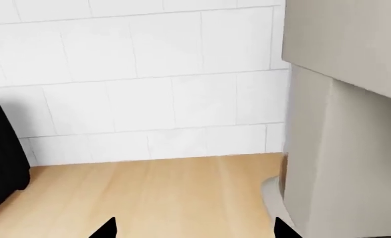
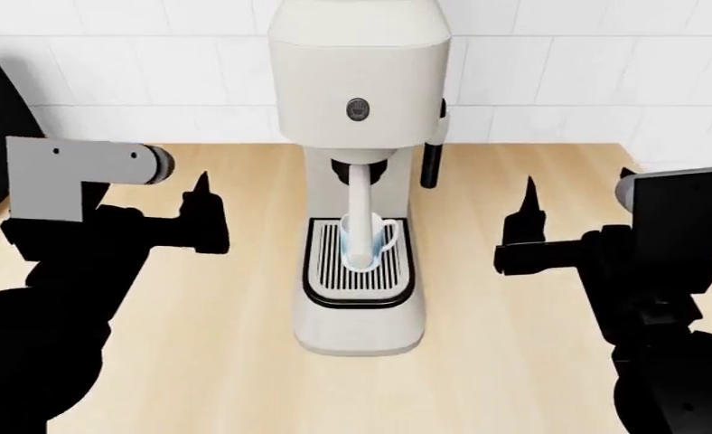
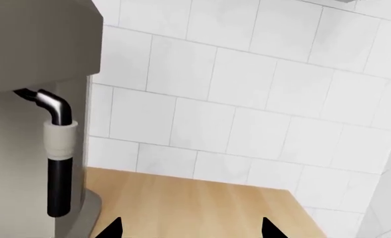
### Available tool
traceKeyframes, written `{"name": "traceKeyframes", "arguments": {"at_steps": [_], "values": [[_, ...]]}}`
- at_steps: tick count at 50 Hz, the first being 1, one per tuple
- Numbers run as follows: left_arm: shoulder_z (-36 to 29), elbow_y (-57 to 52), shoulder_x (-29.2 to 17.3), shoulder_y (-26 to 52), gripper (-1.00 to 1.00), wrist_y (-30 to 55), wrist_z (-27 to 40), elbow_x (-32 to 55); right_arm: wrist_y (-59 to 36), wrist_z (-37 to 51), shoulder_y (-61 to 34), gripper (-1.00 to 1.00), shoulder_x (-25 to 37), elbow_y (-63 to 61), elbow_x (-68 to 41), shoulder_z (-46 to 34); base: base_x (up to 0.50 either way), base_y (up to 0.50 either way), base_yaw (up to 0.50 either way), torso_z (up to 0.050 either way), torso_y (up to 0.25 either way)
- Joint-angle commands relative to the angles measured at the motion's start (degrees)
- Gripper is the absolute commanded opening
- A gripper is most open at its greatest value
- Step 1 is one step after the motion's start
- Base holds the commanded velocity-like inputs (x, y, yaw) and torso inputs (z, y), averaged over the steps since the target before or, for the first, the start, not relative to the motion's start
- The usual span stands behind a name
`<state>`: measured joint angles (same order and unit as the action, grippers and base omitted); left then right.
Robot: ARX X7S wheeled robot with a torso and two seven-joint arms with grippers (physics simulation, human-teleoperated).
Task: Press the button on the coffee machine to serve coffee.
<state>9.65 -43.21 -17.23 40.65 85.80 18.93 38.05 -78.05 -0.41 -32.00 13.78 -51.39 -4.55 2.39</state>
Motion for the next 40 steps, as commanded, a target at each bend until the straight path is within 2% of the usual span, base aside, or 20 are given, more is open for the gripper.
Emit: {"name": "traceKeyframes", "arguments": {"at_steps": [1, 3, 8, 12, 18, 24, 32, 40], "values": [[2.7, 6.8, -5.7, 8.6, 1.00, -3.2, 44.4, 58.1, 0.4, 0.0, 0.9, 1.00, -0.4, 0.4, 0.3, 0.6, 0.00, 0.00, 0.00, 0.000, 0.000], [-2.0, 6.2, -8.4, 11.1, 1.00, -6.1, 51.0, 72.5, 0.1, 0.0, 1.0, 1.00, -0.3, 0.1, 0.3, 0.6, 0.00, 0.00, 0.00, 0.000, 0.000], [-8.6, 5.2, -10.8, 16.8, 1.00, -13.0, 59.3, 82.2, 0.3, 0.5, 1.2, 1.00, -0.2, -0.3, 0.5, 0.9, 0.00, 0.00, 0.00, 0.000, 0.002], [-12.1, 6.3, -11.6, 19.5, 1.00, -16.2, 61.8, 86.5, 0.6, 0.4, 1.4, 1.00, -0.4, 0.0, 0.2, 1.0, 0.00, 0.00, 0.00, 0.000, 0.000], [-15.8, 6.7, -9.9, 22.3, 1.00, -17.8, 63.0, 87.0, 1.8, 0.5, 2.3, 1.00, -0.9, 0.9, 0.1, 0.9, 0.00, 0.00, 0.00, 0.000, 0.000], [-17.8, 7.0, -8.1, 22.8, 1.00, -14.4, 61.3, 81.2, 1.0, 0.6, 2.1, 1.00, -0.8, 0.5, -0.1, 0.8, 0.00, 0.00, 0.00, 0.000, 0.000], [-23.8, 6.6, -7.9, 26.1, 1.00, -16.9, 65.3, 84.8, 2.1, 0.8, 2.7, 1.00, -1.1, 1.3, -0.2, 0.8, 0.00, 0.00, 0.00, 0.000, 0.000], [-28.6, 9.1, -3.5, 27.8, 1.00, -20.7, 66.8, 85.2, 2.0, 0.9, 3.1, 1.00, -1.2, 0.9, -0.5, 1.3, 0.00, 0.00, 0.00, 0.000, 0.000]]}}
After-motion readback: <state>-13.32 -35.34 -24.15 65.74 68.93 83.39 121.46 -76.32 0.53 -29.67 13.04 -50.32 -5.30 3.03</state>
